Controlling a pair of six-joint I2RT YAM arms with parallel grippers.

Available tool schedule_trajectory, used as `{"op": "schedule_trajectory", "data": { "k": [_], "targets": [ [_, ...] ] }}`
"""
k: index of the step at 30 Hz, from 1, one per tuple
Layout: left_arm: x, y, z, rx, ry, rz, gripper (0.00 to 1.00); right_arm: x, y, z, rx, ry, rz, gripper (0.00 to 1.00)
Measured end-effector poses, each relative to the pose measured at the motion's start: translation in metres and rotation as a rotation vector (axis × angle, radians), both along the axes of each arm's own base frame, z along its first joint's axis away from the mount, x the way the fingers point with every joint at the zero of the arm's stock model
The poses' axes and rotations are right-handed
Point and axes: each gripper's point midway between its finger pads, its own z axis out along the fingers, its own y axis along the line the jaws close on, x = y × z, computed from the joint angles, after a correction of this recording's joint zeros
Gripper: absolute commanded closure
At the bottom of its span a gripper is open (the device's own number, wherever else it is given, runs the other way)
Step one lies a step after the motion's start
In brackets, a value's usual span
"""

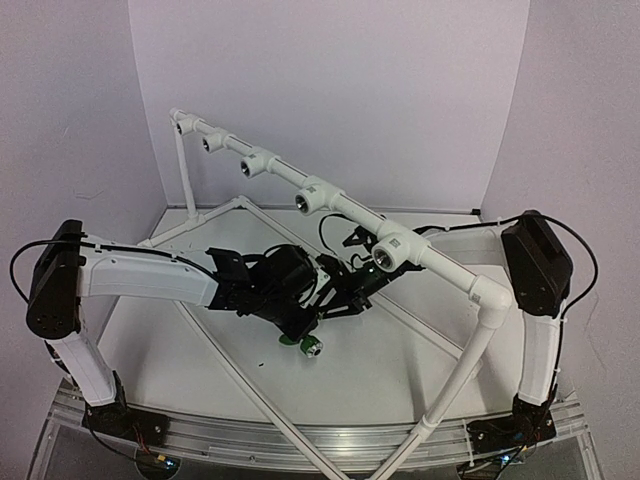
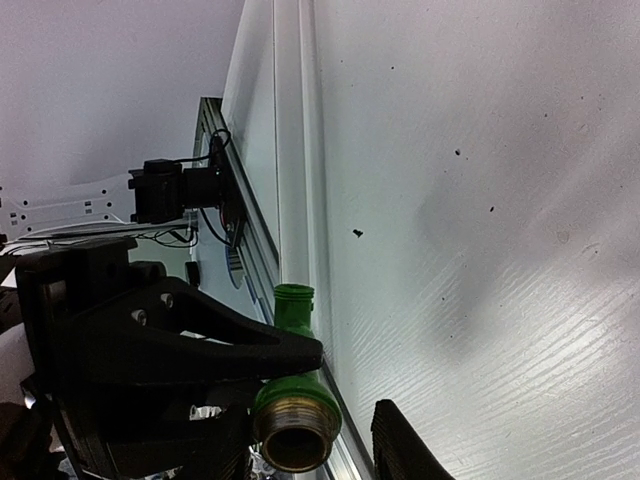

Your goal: Install the water faucets

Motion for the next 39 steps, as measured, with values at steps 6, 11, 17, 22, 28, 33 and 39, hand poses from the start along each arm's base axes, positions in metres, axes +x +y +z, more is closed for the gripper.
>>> {"op": "schedule_trajectory", "data": {
  "k": [6,11,17,22,28,33,39],
  "targets": [
    [0.002,-0.001,0.002,-0.006,-0.010,0.002,0.85,-0.004,0.001,0.002,0.016,0.017,0.016,0.61],
    [0.002,-0.002,0.002,-0.010,-0.013,0.001,0.84,-0.007,0.003,0.004,0.024,0.025,0.025,0.81],
    [0.002,-0.002,0.002,-0.005,-0.017,-0.004,0.61,-0.007,0.003,0.003,0.024,0.029,0.027,1.00],
    [0.002,0.000,0.004,-0.006,-0.002,0.024,0.33,-0.008,0.004,0.005,0.029,0.039,0.030,1.00],
    [-0.003,0.017,0.036,-0.080,0.023,0.123,0.01,-0.001,0.002,0.012,0.047,0.051,0.018,1.00],
    [-0.018,0.055,0.080,-0.229,0.047,0.249,0.00,0.024,-0.004,0.029,0.086,0.022,-0.018,1.00],
    [-0.031,0.104,0.111,-0.461,0.059,0.410,0.00,0.044,-0.008,0.055,0.155,-0.038,-0.023,1.00]
  ]
}}
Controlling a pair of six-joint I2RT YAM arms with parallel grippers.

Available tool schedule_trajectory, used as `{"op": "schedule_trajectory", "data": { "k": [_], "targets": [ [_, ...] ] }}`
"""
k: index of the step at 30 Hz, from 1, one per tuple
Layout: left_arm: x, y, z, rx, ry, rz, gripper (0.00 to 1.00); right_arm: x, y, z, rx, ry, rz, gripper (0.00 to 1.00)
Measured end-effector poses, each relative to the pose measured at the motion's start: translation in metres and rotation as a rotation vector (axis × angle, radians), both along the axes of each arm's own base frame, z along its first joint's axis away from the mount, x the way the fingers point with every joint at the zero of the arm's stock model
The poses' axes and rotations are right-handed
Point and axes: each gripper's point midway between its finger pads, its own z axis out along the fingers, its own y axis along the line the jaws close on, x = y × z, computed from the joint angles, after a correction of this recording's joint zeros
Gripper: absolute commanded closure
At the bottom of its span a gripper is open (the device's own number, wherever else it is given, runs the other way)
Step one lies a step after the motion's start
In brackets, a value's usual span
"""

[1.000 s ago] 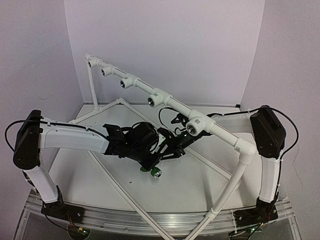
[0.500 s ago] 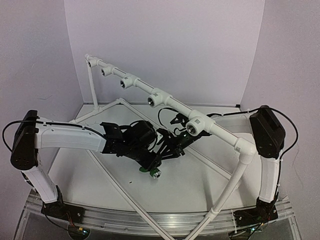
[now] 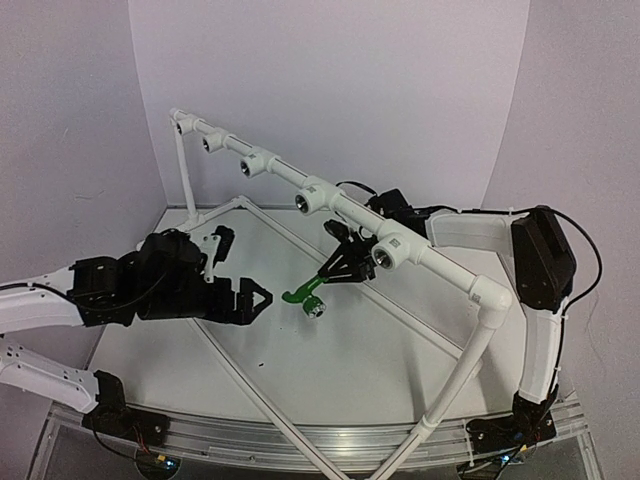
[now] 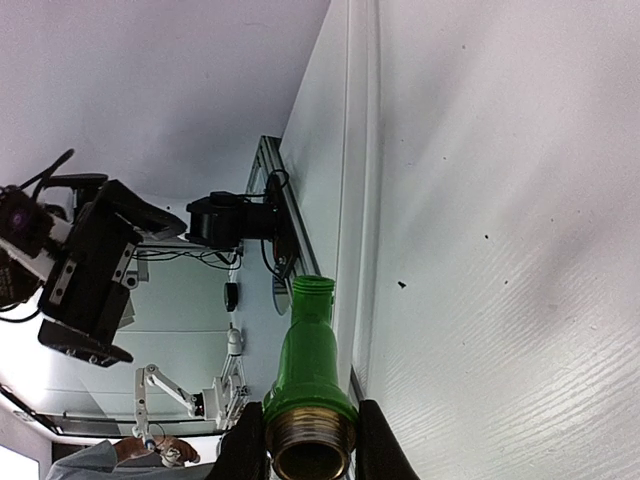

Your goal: Install the water faucets

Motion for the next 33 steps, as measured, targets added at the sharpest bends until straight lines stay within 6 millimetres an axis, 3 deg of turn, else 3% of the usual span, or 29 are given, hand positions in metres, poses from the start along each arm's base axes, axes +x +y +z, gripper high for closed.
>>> {"op": "schedule_trajectory", "data": {
  "k": [5,9,15,26,33],
  "targets": [
    [-0.007,0.019,0.018,-0.168,0.012,0.067,0.01,-0.006,0.007,0.019,0.052,-0.031,0.043,1.00],
    [-0.009,0.006,0.028,-0.281,0.051,0.060,0.03,-0.012,0.014,0.033,0.084,-0.050,0.072,1.00],
    [-0.012,-0.013,0.008,-0.368,0.118,0.038,0.09,-0.022,0.020,0.048,0.117,-0.069,0.108,1.00],
    [-0.003,-0.027,0.026,-0.570,0.132,0.011,0.21,-0.033,0.029,0.068,0.151,-0.076,0.144,1.00],
    [0.000,-0.030,0.012,-0.604,0.190,-0.008,0.25,-0.045,0.031,0.081,0.176,-0.078,0.175,1.00]
  ]
}}
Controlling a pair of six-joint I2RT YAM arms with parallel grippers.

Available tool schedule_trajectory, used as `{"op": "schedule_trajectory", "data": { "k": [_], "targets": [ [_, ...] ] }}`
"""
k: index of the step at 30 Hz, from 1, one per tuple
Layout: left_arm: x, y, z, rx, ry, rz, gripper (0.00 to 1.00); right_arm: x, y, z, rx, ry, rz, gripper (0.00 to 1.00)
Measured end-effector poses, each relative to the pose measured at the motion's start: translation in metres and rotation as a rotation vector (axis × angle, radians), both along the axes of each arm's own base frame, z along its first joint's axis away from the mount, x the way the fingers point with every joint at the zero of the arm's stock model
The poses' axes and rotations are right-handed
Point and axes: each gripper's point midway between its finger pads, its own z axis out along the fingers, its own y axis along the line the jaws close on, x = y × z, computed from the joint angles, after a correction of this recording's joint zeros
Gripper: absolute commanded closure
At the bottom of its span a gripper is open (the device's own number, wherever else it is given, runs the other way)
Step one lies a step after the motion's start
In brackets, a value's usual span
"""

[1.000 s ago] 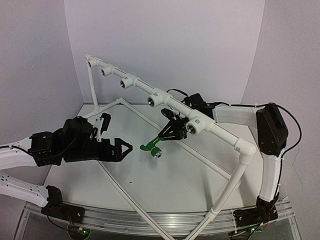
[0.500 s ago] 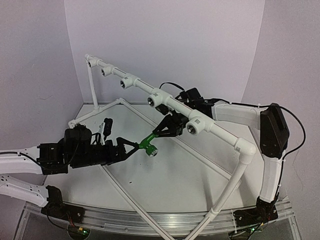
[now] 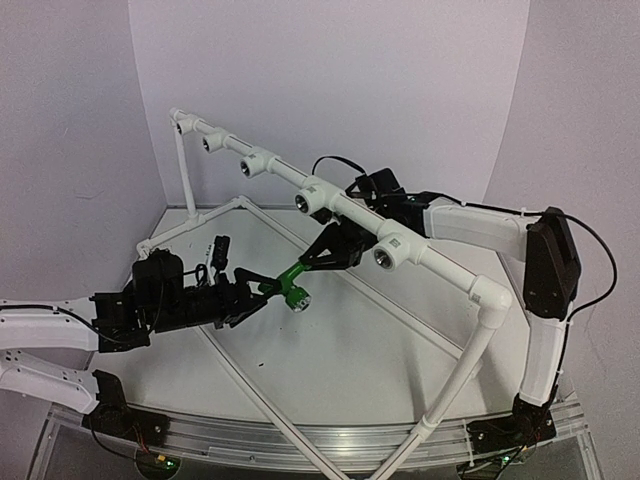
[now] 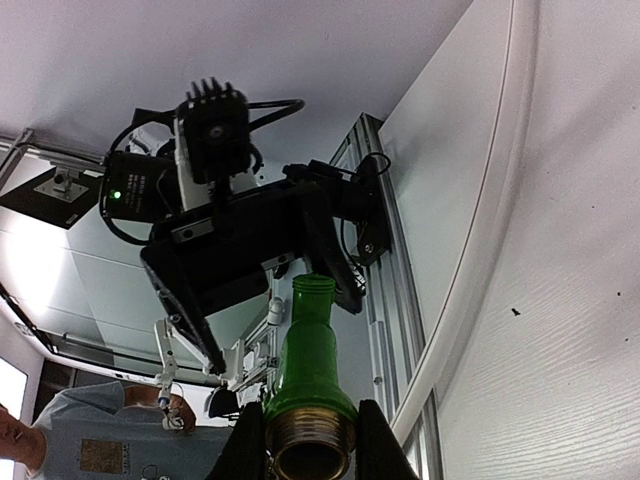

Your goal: Install the water faucets

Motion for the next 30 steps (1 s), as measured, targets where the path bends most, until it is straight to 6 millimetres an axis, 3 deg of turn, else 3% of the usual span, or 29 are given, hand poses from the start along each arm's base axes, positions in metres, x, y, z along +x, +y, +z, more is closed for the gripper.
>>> {"op": "schedule_trajectory", "data": {
  "k": [6,16,21,30],
  "targets": [
    [-0.003,0.002,0.001,-0.022,0.022,-0.048,0.31,-0.016,0.001,0.016,0.032,-0.013,0.042,1.00],
    [-0.024,-0.029,0.002,-0.032,0.077,-0.277,0.55,-0.037,0.003,0.005,0.015,0.007,0.081,1.00],
    [-0.026,-0.032,0.007,-0.059,0.068,-0.313,0.63,-0.040,0.004,0.005,0.016,0.006,0.087,1.00],
    [-0.025,-0.031,0.015,-0.094,0.054,-0.311,0.65,-0.038,0.005,0.010,0.025,-0.003,0.086,1.00]
  ]
}}
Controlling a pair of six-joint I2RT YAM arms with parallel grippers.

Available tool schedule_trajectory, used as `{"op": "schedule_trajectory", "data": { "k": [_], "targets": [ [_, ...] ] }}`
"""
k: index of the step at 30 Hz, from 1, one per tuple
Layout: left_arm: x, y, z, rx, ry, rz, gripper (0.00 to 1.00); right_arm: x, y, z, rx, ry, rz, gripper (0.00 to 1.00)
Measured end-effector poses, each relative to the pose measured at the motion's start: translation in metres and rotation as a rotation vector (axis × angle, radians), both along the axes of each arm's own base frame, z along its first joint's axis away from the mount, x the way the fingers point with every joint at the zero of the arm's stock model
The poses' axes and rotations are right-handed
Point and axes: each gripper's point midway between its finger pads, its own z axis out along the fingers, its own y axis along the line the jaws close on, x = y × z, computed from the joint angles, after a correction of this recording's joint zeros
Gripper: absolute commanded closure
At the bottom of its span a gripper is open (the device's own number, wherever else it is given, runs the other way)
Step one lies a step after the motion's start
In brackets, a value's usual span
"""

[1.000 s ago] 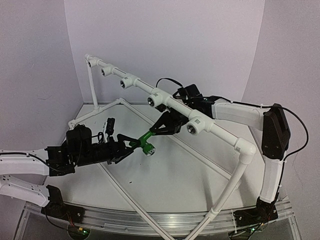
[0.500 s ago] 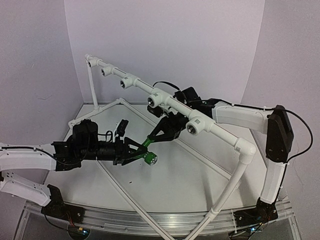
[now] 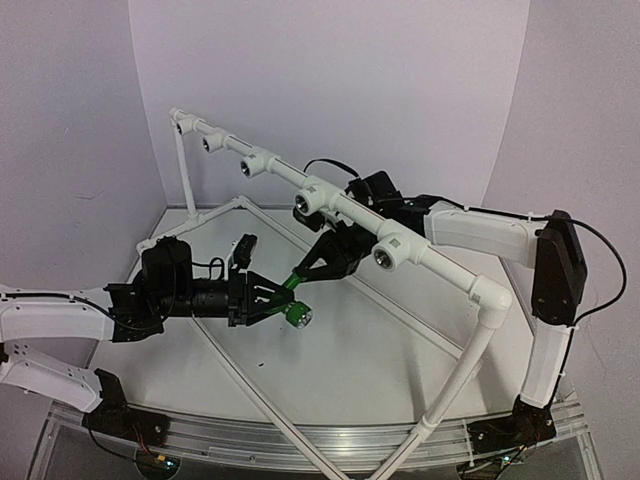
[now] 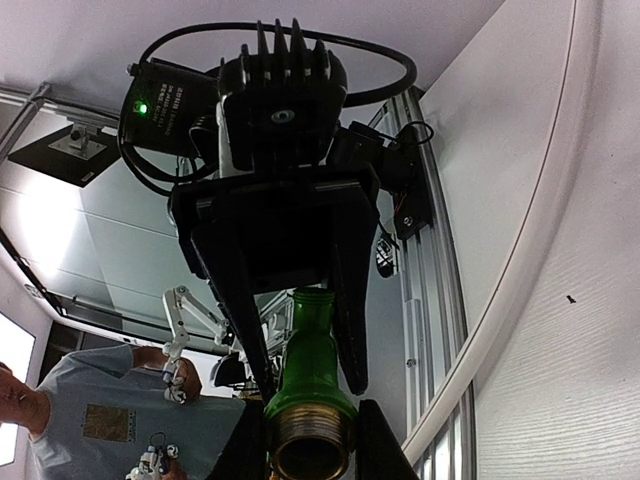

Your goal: Install the water faucets

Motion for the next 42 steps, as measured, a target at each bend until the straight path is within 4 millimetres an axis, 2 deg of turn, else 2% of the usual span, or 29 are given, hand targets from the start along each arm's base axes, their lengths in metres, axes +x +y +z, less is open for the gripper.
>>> {"op": "schedule_trajectory", "data": {
  "k": [6,14,20,32,36,39,42],
  "targets": [
    [0.003,0.013,0.009,-0.070,-0.015,0.058,0.65,0.010,0.006,0.011,0.000,-0.021,-0.040,1.00],
    [0.017,0.034,0.021,-0.131,-0.049,0.199,0.62,0.024,0.019,0.023,0.023,0.026,-0.113,1.00],
    [0.026,0.034,0.027,-0.158,-0.069,0.243,0.63,0.028,0.021,0.027,0.032,0.044,-0.134,1.00],
    [0.037,0.024,0.026,-0.162,-0.106,0.260,0.70,0.033,0.022,0.025,0.029,0.047,-0.160,1.00],
    [0.040,0.025,0.028,-0.166,-0.117,0.276,0.75,0.034,0.022,0.026,0.036,0.041,-0.161,1.00],
    [0.042,0.026,0.030,-0.173,-0.129,0.288,0.84,0.035,0.023,0.030,0.055,0.028,-0.162,1.00],
    [0.043,0.027,0.033,-0.179,-0.141,0.295,0.95,0.036,0.024,0.033,0.068,0.025,-0.164,0.86]
  ]
}}
